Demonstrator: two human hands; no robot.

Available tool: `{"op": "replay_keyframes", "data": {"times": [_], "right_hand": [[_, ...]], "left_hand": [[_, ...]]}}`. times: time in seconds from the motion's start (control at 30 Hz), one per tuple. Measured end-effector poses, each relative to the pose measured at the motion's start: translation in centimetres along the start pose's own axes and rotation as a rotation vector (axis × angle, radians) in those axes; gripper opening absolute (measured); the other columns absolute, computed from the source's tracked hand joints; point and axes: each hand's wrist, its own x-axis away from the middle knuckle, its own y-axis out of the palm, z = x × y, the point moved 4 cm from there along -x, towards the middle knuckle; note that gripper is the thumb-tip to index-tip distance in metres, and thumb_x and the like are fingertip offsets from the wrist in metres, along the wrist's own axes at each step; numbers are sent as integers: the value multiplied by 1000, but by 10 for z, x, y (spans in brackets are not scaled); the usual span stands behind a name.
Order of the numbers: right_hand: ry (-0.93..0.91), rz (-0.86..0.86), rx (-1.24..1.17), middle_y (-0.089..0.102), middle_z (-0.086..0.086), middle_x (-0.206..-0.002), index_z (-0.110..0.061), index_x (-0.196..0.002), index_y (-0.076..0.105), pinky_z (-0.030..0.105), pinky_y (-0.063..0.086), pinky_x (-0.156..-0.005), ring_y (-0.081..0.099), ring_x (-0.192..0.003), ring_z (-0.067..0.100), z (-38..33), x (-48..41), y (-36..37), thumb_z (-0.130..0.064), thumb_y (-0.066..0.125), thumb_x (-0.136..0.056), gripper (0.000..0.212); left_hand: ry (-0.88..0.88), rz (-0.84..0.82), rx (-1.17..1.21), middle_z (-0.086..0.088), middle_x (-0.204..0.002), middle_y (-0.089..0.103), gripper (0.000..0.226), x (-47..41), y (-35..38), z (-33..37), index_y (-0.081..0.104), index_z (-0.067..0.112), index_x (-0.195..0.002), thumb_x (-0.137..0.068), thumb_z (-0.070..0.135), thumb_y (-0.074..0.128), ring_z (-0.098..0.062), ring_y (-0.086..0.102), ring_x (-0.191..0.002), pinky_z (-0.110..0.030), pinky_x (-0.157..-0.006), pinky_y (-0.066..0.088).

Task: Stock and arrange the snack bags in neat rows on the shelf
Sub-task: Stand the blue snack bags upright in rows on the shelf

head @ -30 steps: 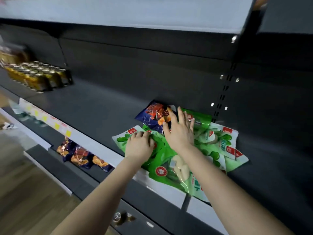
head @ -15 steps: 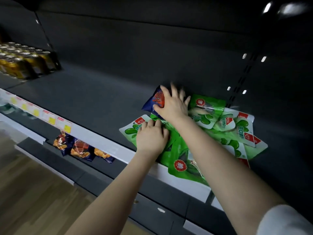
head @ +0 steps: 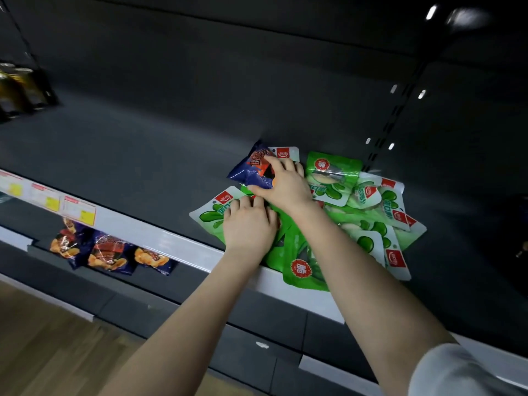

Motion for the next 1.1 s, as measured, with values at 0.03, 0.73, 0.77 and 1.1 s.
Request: {"op": "replay_keyframes", "data": {"times": [0.03, 0.73, 0.77, 1.1], "right_hand": [[0, 9, -4, 37, 3, -143, -33, -145, 30, 44, 30, -110, 25, -135, 36, 1, 1, -1, -59, 64, -76, 81], [-169, 482, -3, 49, 13, -129, -11, -133, 48, 48, 40, -103, 38, -124, 33, 107, 110, -118, -44, 59, -78, 65], [-181, 487, -3, 49, 14, -130, -11, -133, 47, 48, 38, -105, 36, -126, 33, 115, 118, -121, -46, 56, -78, 66], [21, 525, 0, 21, 6, -155, -17, -151, 20, 43, 11, -118, 17, -143, 23, 219, 218, -183, -59, 44, -84, 82]], "left_hand": [[3, 1, -4, -17, -125, 53, 42, 0, 0, 0, 49, 9, -126, -95, 33, 34, -35, 43, -118, -42, -99, 34], [6, 5, 912, -6, -125, 57, 40, 2, -50, 88, 44, 15, -131, -97, 37, 44, -22, 55, -110, -34, -99, 42], [42, -55, 921, -6, -124, 57, 46, 3, -46, 106, 45, 15, -131, -94, 42, 47, -22, 56, -110, -34, -99, 42], [-10, -326, 1253, -4, -93, 64, 27, 42, 1, 239, 56, 13, -112, -86, 12, 64, -6, 58, -69, -9, -58, 46]]}}
